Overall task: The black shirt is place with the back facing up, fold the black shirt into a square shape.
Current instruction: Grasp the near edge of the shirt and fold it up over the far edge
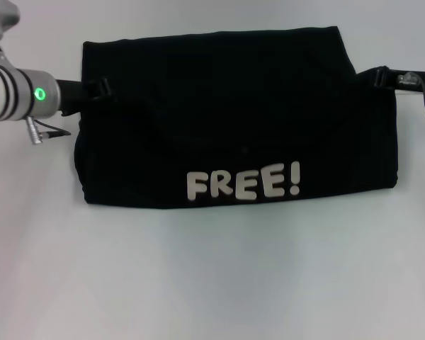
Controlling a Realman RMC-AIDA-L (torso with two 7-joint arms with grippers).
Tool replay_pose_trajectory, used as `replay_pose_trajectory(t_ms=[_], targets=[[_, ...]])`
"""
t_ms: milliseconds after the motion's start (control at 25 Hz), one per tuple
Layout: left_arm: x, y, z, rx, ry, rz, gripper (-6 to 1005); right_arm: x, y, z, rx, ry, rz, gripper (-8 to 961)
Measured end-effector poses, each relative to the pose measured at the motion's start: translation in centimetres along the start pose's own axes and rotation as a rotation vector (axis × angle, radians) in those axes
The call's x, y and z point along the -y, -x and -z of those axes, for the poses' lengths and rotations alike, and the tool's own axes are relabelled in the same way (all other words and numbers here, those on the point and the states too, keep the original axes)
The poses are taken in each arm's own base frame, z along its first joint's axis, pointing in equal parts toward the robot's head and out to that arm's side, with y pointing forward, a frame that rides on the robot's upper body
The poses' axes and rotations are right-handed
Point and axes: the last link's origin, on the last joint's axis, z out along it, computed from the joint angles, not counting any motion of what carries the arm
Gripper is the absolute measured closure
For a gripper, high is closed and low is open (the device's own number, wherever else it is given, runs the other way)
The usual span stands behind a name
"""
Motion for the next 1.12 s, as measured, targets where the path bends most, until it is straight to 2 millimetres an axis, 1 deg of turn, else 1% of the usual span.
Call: replay_pose_trajectory(t_ms=[40, 160, 400, 520, 560, 720, 840, 1120], targets=[[-0.1, 0.3, -0.5, -0.009, -0.021, -0.011, 947, -0.1, 0.1, -0.1, 0.007, -0.009, 0.013, 905], [-0.2, 0.7, -1.0, -0.014, -0.037, -0.019, 947, -0.8, -0.1, -0.6, 0.014, -0.029, 0.06, 905], [-0.4, 1.1, -1.2, -0.015, -0.04, -0.023, 946, -1.2, -0.9, -1.2, 0.006, -0.061, 0.106, 906], [-0.4, 1.0, -1.2, -0.022, -0.039, -0.021, 946, -1.2, -0.9, -1.2, 0.007, -0.061, 0.107, 906], [-0.5, 0.6, -1.1, -0.036, -0.036, -0.021, 946, -1.2, -0.7, -1.2, 0.009, -0.061, 0.105, 906], [-1.0, -0.1, -0.8, -0.066, -0.029, -0.019, 945, -1.1, 0.4, -1.0, 0.023, -0.054, 0.101, 904], [-1.3, -0.2, -0.8, -0.065, -0.023, -0.025, 945, -1.4, 0.9, -1.0, 0.024, -0.05, 0.134, 902], [-1.5, 0.5, -1.2, -0.052, -0.027, -0.043, 944, -1.1, 0.1, -1.3, 0.006, -0.077, 0.171, 896]])
